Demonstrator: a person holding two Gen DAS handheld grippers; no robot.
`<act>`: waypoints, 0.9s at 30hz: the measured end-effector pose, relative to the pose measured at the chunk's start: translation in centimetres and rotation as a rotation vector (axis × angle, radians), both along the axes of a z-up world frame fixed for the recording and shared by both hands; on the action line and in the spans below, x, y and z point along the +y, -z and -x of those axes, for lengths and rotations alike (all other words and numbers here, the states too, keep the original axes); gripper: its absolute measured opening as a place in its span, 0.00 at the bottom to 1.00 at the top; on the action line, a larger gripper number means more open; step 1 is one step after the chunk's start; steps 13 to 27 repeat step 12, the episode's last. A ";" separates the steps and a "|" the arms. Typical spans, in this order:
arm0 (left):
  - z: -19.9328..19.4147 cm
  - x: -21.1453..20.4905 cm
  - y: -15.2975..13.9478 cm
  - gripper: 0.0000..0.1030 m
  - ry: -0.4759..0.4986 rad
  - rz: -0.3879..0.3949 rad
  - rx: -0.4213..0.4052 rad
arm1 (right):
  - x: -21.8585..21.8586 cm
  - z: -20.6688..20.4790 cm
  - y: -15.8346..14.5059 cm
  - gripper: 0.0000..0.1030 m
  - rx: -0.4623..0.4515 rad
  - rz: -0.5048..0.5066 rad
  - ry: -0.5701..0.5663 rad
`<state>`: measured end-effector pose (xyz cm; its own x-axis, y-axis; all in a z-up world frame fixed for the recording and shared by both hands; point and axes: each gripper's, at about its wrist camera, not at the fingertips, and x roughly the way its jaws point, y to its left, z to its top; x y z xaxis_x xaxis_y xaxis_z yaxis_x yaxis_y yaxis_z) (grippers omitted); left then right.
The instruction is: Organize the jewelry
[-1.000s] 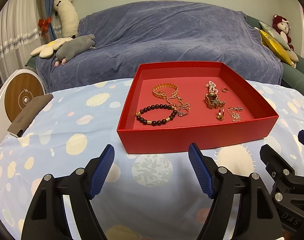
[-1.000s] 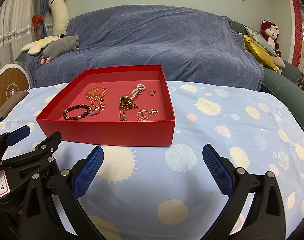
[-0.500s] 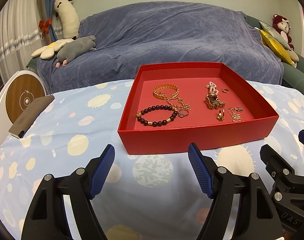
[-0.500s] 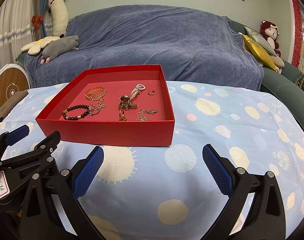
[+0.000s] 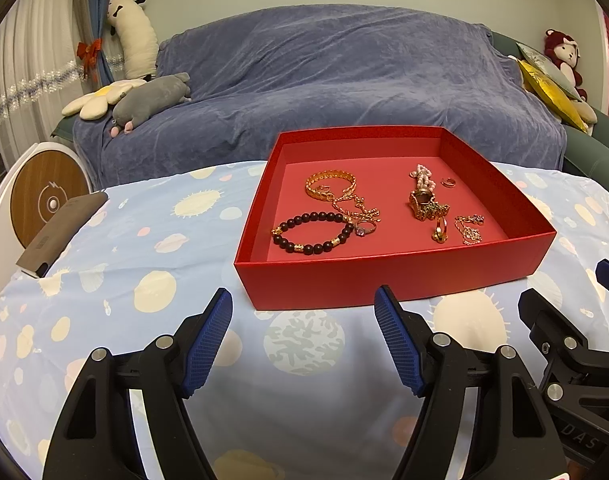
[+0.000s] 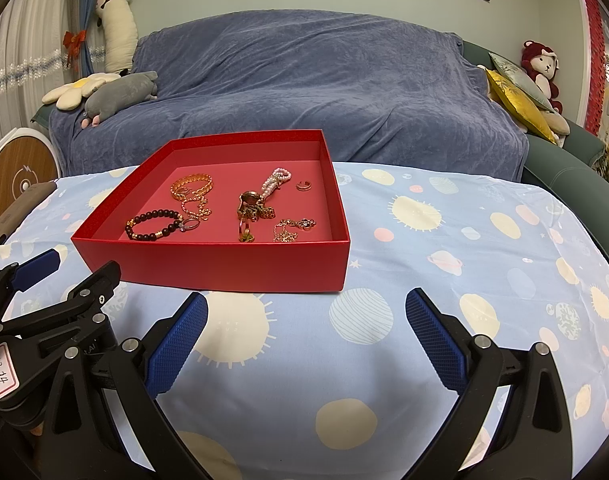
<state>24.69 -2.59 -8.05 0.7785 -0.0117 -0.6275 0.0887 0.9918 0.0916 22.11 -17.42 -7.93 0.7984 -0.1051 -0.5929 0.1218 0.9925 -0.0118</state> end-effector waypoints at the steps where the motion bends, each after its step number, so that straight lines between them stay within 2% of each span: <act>1: 0.0 0.0 0.0 0.68 0.001 0.001 0.000 | 0.0 0.0 0.0 0.94 -0.001 0.000 0.000; 27: -0.2 -0.2 0.0 0.67 -0.004 -0.009 0.004 | -0.1 0.0 0.0 0.94 0.000 -0.001 0.003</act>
